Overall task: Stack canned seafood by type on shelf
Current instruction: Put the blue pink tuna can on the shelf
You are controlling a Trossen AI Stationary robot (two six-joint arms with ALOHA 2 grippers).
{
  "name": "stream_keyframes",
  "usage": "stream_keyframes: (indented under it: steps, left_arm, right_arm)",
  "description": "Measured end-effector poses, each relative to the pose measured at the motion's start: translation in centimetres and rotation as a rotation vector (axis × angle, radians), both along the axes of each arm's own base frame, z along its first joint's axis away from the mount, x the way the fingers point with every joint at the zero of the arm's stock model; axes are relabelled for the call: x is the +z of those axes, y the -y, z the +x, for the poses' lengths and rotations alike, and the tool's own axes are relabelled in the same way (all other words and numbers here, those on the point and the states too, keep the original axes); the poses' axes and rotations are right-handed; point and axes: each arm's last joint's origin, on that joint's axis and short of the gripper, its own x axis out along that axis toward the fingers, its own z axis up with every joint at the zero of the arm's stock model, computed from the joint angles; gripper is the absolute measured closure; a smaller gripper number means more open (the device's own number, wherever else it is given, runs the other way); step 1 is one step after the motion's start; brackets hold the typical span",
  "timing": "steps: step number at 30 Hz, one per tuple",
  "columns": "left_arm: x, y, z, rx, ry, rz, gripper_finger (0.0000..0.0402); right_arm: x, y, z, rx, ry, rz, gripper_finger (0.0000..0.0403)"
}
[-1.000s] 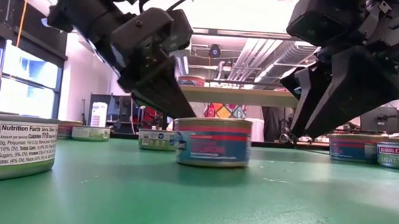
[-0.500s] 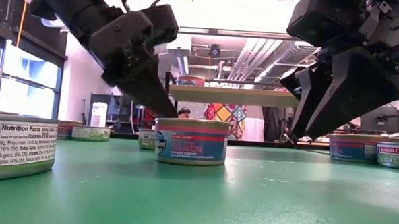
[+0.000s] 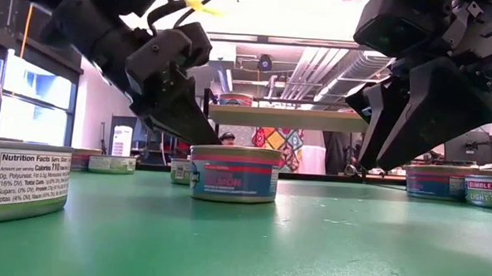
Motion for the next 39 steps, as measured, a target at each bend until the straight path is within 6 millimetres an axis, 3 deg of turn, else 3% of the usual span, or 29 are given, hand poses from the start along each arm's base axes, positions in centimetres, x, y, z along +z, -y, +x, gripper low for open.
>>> stream_keyframes:
  steps: [8, 15, 25, 30, 39]
  left_arm:
    - [-0.7, -0.3, -0.6, 0.008, 0.033, -0.029, 0.0402]
    - [-1.5, -0.4, -1.1, -0.008, -0.04, -0.012, 0.0401]
    - [-1.3, -0.4, -1.0, -0.009, -0.028, -0.003, 0.0401]
    - [-1.2, -0.4, -1.0, -0.004, -0.022, 0.001, 0.0401]
    - [-1.0, -0.4, -0.9, 0.005, -0.001, 0.005, 0.0401]
  right_arm:
    - [0.0, 0.0, 0.0, 0.0, 0.002, 0.001, 0.0313]
    - [0.0, 0.0, 0.0, -0.006, 0.006, -0.005, 0.0313]
    - [0.4, 0.6, 0.6, -0.08, 0.123, -0.177, 0.0304]
    - [0.8, 2.5, 1.8, -0.083, 0.166, -0.208, 0.0257]
    - [1.8, 6.3, 4.1, 0.009, 0.275, -0.126, 0.0128]
